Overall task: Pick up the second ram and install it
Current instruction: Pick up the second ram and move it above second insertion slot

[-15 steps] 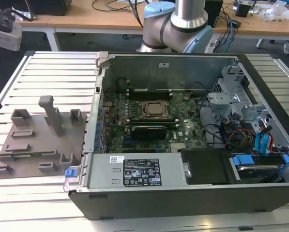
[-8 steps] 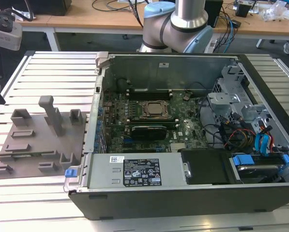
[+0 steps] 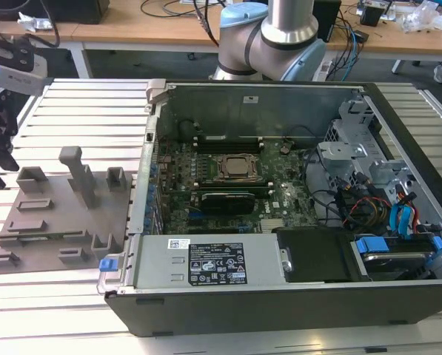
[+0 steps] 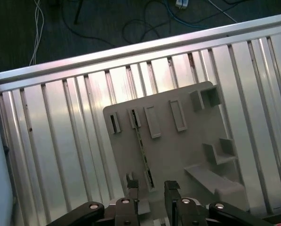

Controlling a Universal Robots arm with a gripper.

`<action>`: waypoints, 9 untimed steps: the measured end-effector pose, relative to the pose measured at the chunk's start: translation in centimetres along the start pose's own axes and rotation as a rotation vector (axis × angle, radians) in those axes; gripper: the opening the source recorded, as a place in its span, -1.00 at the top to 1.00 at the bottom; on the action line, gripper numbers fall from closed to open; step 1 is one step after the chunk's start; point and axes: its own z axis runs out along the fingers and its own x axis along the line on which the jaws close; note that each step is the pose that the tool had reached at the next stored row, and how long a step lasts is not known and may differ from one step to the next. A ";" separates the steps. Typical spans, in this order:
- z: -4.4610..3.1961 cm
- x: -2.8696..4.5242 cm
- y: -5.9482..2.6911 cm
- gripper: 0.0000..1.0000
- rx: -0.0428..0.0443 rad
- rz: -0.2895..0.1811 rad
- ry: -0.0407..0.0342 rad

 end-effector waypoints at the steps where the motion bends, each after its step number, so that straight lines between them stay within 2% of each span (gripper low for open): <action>1: 0.31 0.01 -0.02 0.28 -0.0001 -0.005 0.0002; 4: 1.37 0.03 -0.07 0.28 -0.0003 -0.012 0.0007; 9: 2.32 0.05 -0.11 0.28 -0.0005 -0.022 0.0010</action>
